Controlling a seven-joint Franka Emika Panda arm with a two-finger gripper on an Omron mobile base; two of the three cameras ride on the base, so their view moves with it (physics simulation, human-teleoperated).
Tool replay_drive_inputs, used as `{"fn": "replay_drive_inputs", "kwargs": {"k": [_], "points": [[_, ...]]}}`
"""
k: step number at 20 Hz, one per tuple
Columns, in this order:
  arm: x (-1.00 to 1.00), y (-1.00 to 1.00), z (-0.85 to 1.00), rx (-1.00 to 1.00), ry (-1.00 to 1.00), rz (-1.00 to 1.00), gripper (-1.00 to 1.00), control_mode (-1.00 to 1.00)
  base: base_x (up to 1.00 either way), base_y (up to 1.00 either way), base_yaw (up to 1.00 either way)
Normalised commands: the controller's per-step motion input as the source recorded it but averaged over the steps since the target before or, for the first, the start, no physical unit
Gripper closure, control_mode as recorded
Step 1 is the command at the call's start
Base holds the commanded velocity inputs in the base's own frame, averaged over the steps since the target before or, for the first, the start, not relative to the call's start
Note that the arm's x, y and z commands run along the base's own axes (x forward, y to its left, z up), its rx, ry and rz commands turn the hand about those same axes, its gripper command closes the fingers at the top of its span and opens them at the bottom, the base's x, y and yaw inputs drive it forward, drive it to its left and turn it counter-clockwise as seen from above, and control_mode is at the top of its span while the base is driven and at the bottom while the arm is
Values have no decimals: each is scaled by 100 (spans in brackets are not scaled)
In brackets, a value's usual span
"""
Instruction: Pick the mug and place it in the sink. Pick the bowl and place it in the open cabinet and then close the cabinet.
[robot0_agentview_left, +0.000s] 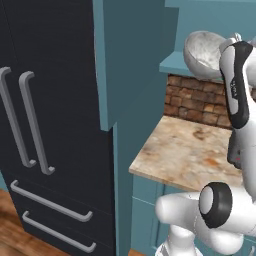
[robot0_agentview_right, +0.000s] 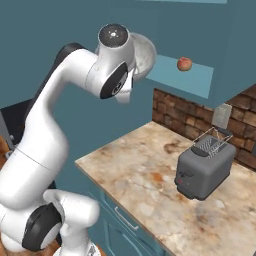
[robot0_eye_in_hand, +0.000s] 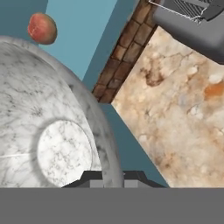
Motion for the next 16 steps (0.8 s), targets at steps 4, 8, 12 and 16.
{"fn": "replay_drive_inputs", "kwargs": {"k": [4, 8, 12, 16], "points": [[42, -8, 0, 0, -3, 0, 100, -100, 0, 0, 0], [43, -8, 0, 0, -4, 0, 100, -100, 0, 0, 0], [48, -8, 0, 0, -3, 0, 100, -100, 0, 0, 0], [54, -10, 0, 0, 0, 0, 100, -100, 0, 0, 0]]}}
